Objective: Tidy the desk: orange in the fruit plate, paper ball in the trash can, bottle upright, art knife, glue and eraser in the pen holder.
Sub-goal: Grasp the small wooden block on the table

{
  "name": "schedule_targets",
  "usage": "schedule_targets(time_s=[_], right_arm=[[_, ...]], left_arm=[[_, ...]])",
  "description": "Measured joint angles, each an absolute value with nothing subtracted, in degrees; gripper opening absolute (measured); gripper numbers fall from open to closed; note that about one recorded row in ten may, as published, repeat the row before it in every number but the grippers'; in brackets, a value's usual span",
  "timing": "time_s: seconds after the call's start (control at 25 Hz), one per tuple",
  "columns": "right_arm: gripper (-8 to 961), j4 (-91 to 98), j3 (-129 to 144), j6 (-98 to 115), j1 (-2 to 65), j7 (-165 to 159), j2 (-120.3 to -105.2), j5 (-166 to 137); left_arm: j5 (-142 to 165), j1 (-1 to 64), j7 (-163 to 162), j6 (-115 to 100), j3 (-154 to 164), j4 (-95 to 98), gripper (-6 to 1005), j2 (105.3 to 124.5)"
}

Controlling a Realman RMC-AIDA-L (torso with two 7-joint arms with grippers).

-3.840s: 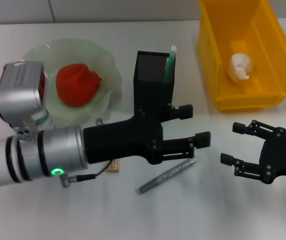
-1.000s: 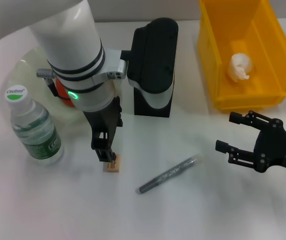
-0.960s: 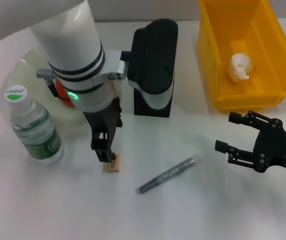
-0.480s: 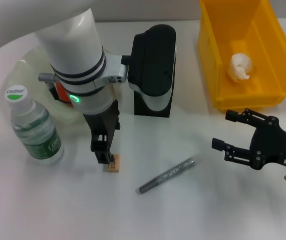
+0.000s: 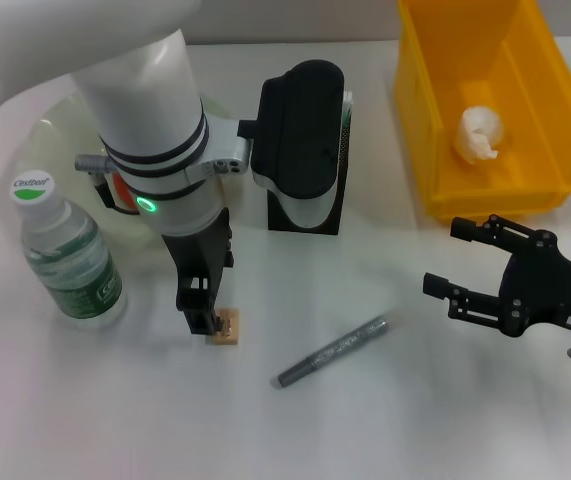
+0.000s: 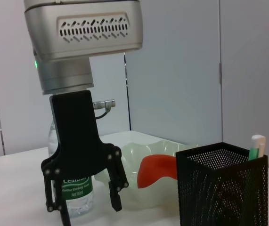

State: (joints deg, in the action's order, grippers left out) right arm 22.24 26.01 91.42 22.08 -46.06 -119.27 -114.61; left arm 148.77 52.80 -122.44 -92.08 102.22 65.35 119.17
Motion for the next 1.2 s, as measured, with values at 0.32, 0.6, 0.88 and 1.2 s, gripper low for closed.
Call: schedule_targets(time_s=[0.32,0.6,0.88,1.2], right_arm=[[737,22.24,27.24,91.01,22.80,-46.15,-119.22,-115.02],[736,22.24,32.77,92.07,23.25,-46.26,-119.04,-115.24],[735,22.52,32.96,92.97,22.90,-46.29,-119.00,-115.29],[734,22.39,32.94,93.04,22.98,-46.32,-119.00,-115.32]], left_arm=[[146.28,52.84,-122.43,-90.83,103.13,64.57,720,119.18],[145.82,52.87,-122.69,-90.27,103.61,63.52,715,119.18],[145.21,52.62,-122.92,-89.57,103.89,62.02,710,119.18],[145.18,52.59,-122.93,-88.26,104.51,61.00,704,119.18]])
